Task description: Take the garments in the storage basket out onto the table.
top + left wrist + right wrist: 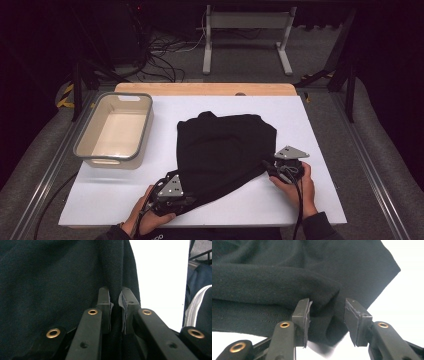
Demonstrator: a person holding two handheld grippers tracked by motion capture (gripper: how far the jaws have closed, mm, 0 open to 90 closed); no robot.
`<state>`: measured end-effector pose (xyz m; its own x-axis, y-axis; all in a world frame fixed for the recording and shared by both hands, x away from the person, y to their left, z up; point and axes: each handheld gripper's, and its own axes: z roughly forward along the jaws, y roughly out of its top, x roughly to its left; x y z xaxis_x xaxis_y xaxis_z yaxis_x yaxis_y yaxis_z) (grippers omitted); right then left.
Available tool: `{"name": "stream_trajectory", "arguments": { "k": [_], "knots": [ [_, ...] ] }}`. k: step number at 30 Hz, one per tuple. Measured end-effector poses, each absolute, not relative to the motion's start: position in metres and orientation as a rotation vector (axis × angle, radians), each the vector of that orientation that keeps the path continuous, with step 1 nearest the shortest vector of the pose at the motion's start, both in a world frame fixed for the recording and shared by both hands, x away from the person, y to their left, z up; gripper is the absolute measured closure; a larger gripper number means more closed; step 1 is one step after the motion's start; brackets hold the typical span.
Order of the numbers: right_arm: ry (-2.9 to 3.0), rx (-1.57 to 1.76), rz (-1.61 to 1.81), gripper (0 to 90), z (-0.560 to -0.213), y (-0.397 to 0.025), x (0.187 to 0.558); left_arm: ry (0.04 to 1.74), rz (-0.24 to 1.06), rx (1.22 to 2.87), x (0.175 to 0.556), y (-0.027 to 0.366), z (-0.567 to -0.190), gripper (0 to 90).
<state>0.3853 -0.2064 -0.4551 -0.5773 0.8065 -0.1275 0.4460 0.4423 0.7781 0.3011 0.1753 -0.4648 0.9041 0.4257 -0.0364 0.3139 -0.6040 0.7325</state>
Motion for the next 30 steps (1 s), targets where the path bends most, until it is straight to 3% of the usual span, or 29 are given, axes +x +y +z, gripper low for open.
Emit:
{"name": "stream_trajectory", "arguments": {
  "k": [4, 6, 10, 15, 17, 20, 22, 24, 26, 30],
  "knots": [
    [2.192, 1.051, 1.019, 58.3, -0.448, -0.211, 0.374, 0.513, 0.197, 2.276, 0.300, 0.173, -0.464, 82.3],
    [2.189, 1.028, 1.038, 67.5, -0.443, -0.212, 0.365, 0.509, 0.199, 2.283, 0.300, 0.172, -0.463, 82.3],
    [2.221, 1.001, 1.066, 76.5, -0.441, -0.209, 0.351, 0.500, 0.201, 2.300, 0.301, 0.169, -0.462, 82.5],
    [2.243, 1.025, 1.082, 63.3, -0.447, -0.204, 0.348, 0.499, 0.199, 2.298, 0.302, 0.169, -0.462, 82.7],
    [2.253, 1.056, 1.115, 53.3, -0.451, -0.201, 0.354, 0.480, 0.212, 2.308, 0.301, 0.169, -0.462, 82.7],
    [2.274, 1.067, 1.086, 51.5, -0.456, -0.196, 0.360, 0.492, 0.204, 2.296, 0.301, 0.169, -0.463, 82.7],
    [2.296, 1.085, 1.060, 58.6, -0.460, -0.194, 0.365, 0.488, 0.199, 2.284, 0.302, 0.170, -0.464, 82.5],
    [2.277, 1.073, 1.061, 74.9, -0.459, -0.194, 0.366, 0.487, 0.213, 2.286, 0.301, 0.170, -0.464, 82.0],
    [2.282, 1.053, 1.052, 83.7, -0.459, -0.195, 0.365, 0.495, 0.224, 2.289, 0.300, 0.170, -0.464, 80.2],
    [2.285, 1.021, 1.068, 87.2, -0.449, -0.199, 0.354, 0.496, 0.228, 2.285, 0.300, 0.170, -0.464, 76.8]
  ]
}}
